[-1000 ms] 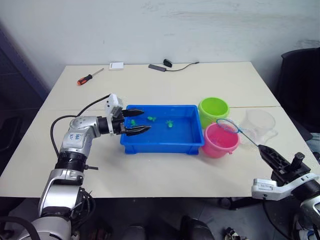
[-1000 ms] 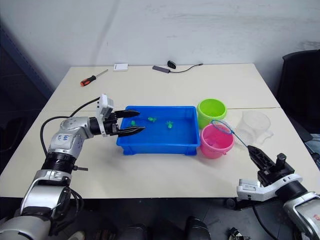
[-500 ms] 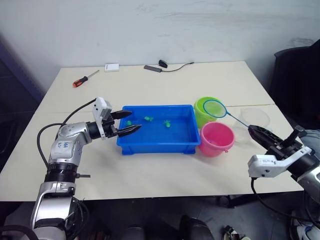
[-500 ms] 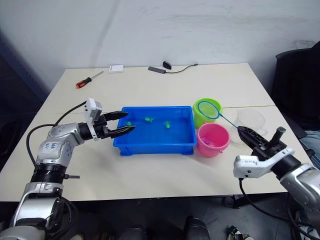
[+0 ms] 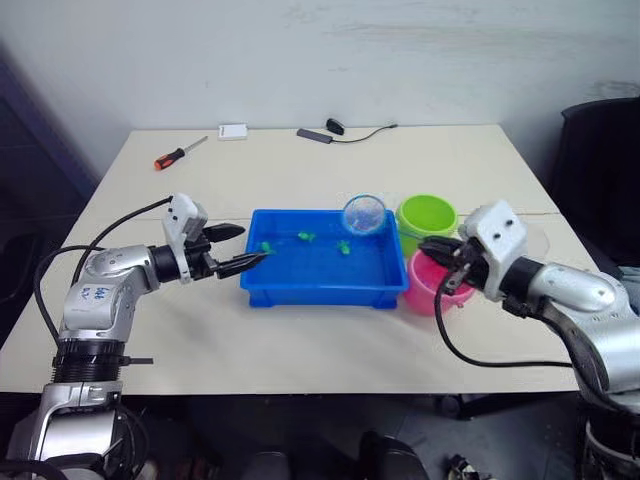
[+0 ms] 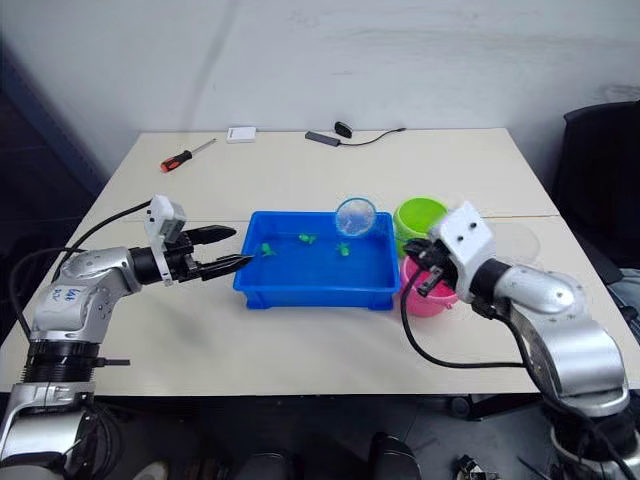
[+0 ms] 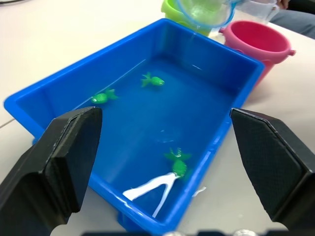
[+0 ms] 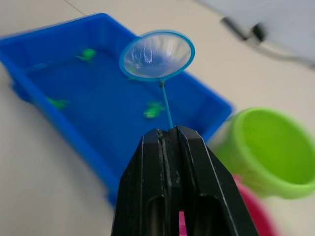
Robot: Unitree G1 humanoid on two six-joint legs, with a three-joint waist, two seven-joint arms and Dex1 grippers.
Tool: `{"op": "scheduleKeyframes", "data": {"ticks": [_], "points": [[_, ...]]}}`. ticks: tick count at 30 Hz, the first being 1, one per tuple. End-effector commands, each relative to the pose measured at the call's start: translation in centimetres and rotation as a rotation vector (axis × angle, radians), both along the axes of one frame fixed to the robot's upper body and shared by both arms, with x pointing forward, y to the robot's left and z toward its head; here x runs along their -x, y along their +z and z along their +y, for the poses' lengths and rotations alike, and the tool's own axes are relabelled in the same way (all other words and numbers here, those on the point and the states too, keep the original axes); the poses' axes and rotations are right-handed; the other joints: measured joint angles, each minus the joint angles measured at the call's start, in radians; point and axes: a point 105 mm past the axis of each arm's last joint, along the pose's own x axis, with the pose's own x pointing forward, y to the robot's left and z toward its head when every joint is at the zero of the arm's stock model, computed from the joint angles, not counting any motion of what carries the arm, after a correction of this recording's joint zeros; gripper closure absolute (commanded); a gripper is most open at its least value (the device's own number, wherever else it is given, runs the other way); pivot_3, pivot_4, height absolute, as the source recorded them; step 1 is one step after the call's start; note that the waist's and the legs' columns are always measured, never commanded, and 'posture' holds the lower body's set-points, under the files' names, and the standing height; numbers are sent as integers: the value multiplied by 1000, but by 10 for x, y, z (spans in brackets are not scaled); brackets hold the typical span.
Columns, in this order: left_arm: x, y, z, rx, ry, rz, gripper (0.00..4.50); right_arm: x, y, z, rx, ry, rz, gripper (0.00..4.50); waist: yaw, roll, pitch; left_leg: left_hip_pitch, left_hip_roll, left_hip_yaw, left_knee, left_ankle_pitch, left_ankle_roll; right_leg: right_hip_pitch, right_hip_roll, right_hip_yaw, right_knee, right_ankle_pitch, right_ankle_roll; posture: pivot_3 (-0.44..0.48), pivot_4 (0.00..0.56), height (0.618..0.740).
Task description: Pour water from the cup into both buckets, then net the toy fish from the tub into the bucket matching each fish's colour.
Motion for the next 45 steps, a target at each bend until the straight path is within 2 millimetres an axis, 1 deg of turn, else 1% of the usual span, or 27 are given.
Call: {"op": "scheduleKeyframes", "data": {"ticks": [1, 5, 8, 11, 15, 19, 24, 29, 30, 34, 36, 41, 45], "points": [[12, 13, 0, 1, -41, -13, 18, 2, 1, 11, -92, -4, 191, 4500, -3, 1, -1, 0, 0, 1, 0, 0, 0, 0, 0, 0, 0, 0, 0, 0, 150, 740], [14, 16, 1, -5, -45, -27, 18, -7, 1, 18, -148, -40, 293, 4500, -2, 2, -1, 0, 0, 1, 0, 0, 0, 0, 0, 0, 0, 0, -1, 0, 150, 740], [14, 15, 1, -6, -40, -31, 18, -11, -4, 23, -172, -39, 349, 4500, -2, 2, -2, 1, 0, 1, 0, -1, 0, 0, 0, 0, 0, 0, -1, 0, 150, 740], [16, 15, 0, -5, -45, -38, 18, -18, -17, 28, -158, -59, 411, 4500, -2, 2, -2, 0, 0, 2, 0, -1, 0, -1, 0, 0, 0, 0, -1, 0, 150, 740], [21, 18, -4, -4, -85, -66, 18, -27, -33, 25, -127, -142, 463, 4500, -5, 2, -2, 0, 0, 5, 0, -1, 0, -1, 1, 0, 0, 1, -1, 0, 150, 740], [23, 22, -6, 14, -110, -100, 18, -29, -42, 25, -105, -169, 493, 4500, -9, 2, -2, 0, 0, 5, 0, -1, 0, -1, 1, 0, 1, 1, -1, 0, 150, 740], [23, 23, -7, 25, -126, -111, 18, -45, -56, 23, -94, -298, 534, 4500, -19, 2, -2, 0, 0, 6, 0, 0, -1, -1, 1, 1, 2, 1, -1, 0, 150, 740], [23, 24, -8, 21, -126, -122, 18, -59, -63, 25, -102, -359, 504, 4500, -30, 2, -3, 0, 0, 6, -1, 0, -1, -1, 2, 1, 3, 1, -1, 0, 150, 740], [22, 25, -8, 23, -120, -138, 18, -65, -65, 24, -106, -384, 479, 4500, -31, 2, -3, 0, 0, 6, -1, 0, -2, -1, 2, 1, 3, 1, -1, 0, 150, 740], [22, 26, -7, 36, -111, -165, 18, -79, -62, 28, -146, -415, 422, 4500, -31, 2, -3, 1, 0, 6, -2, 0, -2, -1, 2, 1, 3, 1, 0, 0, 150, 740], [22, 25, -6, 46, -107, -177, 18, -81, -55, 32, -165, -403, 386, 4500, -31, 2, -3, 1, 0, 6, -2, 0, -2, -1, 2, 1, 3, 1, 0, 0, 150, 740], [22, 22, -5, 59, -96, -192, 18, -82, -45, 33, -169, -382, 324, 4500, -29, 2, -3, 1, 0, 6, -1, 1, -2, -1, 2, 1, 3, 1, 0, 0, 150, 740], [20, 22, -5, 73, -97, -211, 18, -74, -39, 33, -175, -364, 302, 4500, -31, 3, -2, 1, 0, 6, -2, 1, -2, -1, 2, 1, 4, 1, 0, 0, 150, 740]]}}
